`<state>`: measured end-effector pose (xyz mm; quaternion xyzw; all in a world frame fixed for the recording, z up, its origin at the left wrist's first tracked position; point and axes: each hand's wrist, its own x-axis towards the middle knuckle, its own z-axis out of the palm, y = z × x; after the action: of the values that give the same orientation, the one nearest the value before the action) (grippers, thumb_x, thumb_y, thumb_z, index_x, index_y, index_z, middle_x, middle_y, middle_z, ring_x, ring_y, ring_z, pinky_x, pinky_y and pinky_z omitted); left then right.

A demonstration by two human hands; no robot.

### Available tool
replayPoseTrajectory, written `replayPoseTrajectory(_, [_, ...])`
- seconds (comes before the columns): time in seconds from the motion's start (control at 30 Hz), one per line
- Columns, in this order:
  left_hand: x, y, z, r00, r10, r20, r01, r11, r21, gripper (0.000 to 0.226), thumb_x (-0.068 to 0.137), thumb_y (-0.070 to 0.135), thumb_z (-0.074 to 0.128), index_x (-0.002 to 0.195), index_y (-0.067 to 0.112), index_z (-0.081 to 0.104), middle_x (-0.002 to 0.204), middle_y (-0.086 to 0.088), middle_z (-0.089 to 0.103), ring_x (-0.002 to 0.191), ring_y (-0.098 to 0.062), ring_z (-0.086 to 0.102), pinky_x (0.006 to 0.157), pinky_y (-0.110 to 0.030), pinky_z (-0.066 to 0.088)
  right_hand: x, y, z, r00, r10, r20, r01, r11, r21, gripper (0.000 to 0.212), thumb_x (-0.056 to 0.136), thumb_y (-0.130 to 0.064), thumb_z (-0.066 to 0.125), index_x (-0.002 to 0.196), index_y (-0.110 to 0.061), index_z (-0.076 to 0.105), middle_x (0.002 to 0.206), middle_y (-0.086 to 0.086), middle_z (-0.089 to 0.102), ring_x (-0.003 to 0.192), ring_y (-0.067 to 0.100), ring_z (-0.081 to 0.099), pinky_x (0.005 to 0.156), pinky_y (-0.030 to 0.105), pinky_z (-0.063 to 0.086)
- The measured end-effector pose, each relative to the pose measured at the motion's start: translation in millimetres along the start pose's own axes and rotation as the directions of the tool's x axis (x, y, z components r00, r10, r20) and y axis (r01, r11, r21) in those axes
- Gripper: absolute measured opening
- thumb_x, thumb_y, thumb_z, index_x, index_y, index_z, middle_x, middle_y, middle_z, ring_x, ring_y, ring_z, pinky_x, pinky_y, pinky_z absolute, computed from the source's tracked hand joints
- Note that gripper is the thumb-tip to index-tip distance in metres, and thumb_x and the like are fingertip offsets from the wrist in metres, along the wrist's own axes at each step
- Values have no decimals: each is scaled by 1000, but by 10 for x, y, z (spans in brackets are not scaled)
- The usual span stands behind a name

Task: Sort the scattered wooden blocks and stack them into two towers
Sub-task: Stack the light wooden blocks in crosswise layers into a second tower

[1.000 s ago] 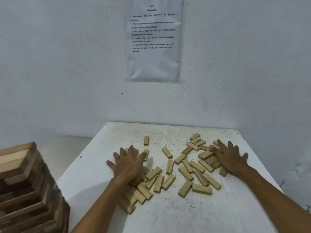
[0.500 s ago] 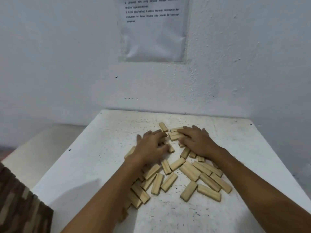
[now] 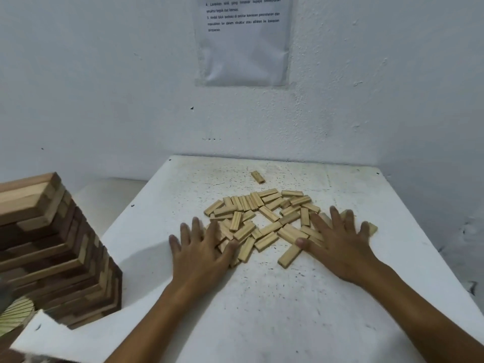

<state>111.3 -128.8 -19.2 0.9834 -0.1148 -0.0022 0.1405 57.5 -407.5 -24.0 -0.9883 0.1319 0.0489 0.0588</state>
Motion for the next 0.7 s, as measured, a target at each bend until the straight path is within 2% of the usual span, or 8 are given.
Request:
replayPoseTrajectory(0.1, [-32,105,21,1000,24,-2,-24,1000,-10,96,67,75,-2,149,31,22,161,-9,10,148,-33,3,116,-57,4,81,-88,52,998,19,-55,-19,1000,5,86,80,-81,8,153,-35,8,162,8,3,146,42,-8,114,62,-3])
replayPoseTrajectory(0.17, [-1,232,42,997,79,-5,-79,997,-3,81,79,70,12,148,29,27,161,-11,12,147,-34,5,115,-60,5,189,-171,73,994,-14,-110,19,999,39,76,88,-75,16,152,-35,19,161,9,11,145,44,-1,116,58,-1])
replayPoseTrajectory(0.27, [109,369,97,991,125,-43,-128,989,-80,57,97,54,33,147,27,33,161,-11,11,148,-32,2,115,-61,2,303,-330,51,970,-123,-210,152,980,130,63,96,-63,25,147,-27,36,159,11,21,147,33,12,119,51,5])
replayPoseTrajectory(0.33, [161,366,115,988,115,-107,-135,969,-208,52,98,50,39,145,28,37,161,-8,15,149,-27,3,116,-60,-2,275,-441,23,934,-193,-300,245,958,147,51,101,-47,32,144,-21,42,157,10,28,147,27,16,119,49,4])
replayPoseTrajectory(0.4, [134,331,131,970,166,-180,-208,947,-246,50,94,47,44,140,26,45,158,-4,23,149,-24,7,117,-58,-1,166,-516,-8,897,-222,-381,302,939,164,45,103,-36,33,143,-19,45,155,8,32,148,25,14,119,48,1])
replayPoseTrajectory(0.47, [8,300,131,933,244,-265,-311,916,-254,50,84,44,49,131,26,52,154,0,33,148,-21,11,117,-57,2,7,-545,-8,883,-275,-381,352,924,148,54,101,-42,22,147,-20,39,158,5,26,150,23,6,119,44,-4])
replayPoseTrajectory(0.57, [-168,235,165,886,341,-314,-423,872,-246,48,79,38,58,126,28,57,151,4,39,149,-18,13,117,-58,6,-243,-598,39,875,-407,-263,433,900,49,75,91,-58,-2,154,-24,18,163,0,3,149,21,-12,119,40,-11])
replayPoseTrajectory(0.7, [-248,192,201,847,465,-258,-512,845,-157,61,83,52,41,135,24,53,153,7,37,150,-17,11,118,-58,3,-339,-685,140,878,-458,-139,458,888,-33,88,84,-67,-13,155,-17,2,162,3,-8,147,22,-20,121,41,-10])
